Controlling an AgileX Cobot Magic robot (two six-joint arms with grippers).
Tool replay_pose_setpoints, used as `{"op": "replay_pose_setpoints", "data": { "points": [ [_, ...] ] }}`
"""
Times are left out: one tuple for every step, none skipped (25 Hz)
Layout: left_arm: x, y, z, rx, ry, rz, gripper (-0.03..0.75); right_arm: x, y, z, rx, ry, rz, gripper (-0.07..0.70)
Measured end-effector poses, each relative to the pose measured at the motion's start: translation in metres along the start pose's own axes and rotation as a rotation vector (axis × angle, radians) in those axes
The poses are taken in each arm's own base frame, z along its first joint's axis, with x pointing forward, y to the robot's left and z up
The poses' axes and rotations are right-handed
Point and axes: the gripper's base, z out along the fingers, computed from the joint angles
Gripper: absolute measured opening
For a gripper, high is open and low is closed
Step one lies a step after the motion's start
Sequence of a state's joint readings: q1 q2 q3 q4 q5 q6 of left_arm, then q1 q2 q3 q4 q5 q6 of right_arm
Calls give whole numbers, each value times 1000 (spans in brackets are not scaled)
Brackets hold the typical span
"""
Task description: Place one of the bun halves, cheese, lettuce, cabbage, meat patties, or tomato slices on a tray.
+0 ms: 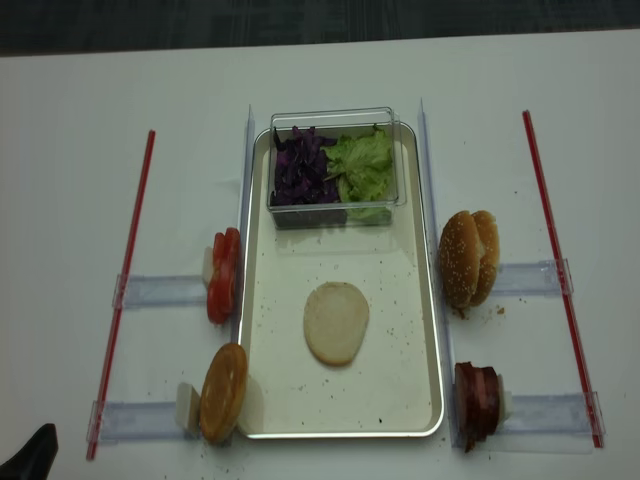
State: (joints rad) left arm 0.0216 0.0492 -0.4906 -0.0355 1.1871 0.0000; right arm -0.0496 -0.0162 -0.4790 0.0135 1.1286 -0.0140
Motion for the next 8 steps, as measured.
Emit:
{"op": "replay_pose_setpoints", "data": {
  "points": [
    [0, 0, 0, 0, 0, 0, 419, 0, 0, 0, 0, 0, 0, 551],
    [0, 0, 0, 0, 0, 0, 419, 0, 0, 0, 0, 0, 0, 551],
    [0, 0, 0, 0, 0, 0, 419, 0, 0, 0, 0, 0, 0, 551],
    [0, 0, 0, 0, 0, 0, 419, 0, 0, 0, 0, 0, 0, 551],
    [0, 0, 0, 0, 0, 0, 419, 0, 0, 0, 0, 0, 0, 551],
    [0, 0, 0, 0, 0, 0, 419, 0, 0, 0, 0, 0, 0, 551],
    [0, 0, 0, 0, 0, 0, 419, 0, 0, 0, 0, 0, 0, 551],
    [0, 0, 0, 0, 0, 0, 419, 0, 0, 0, 0, 0, 0, 551]
  ]
}}
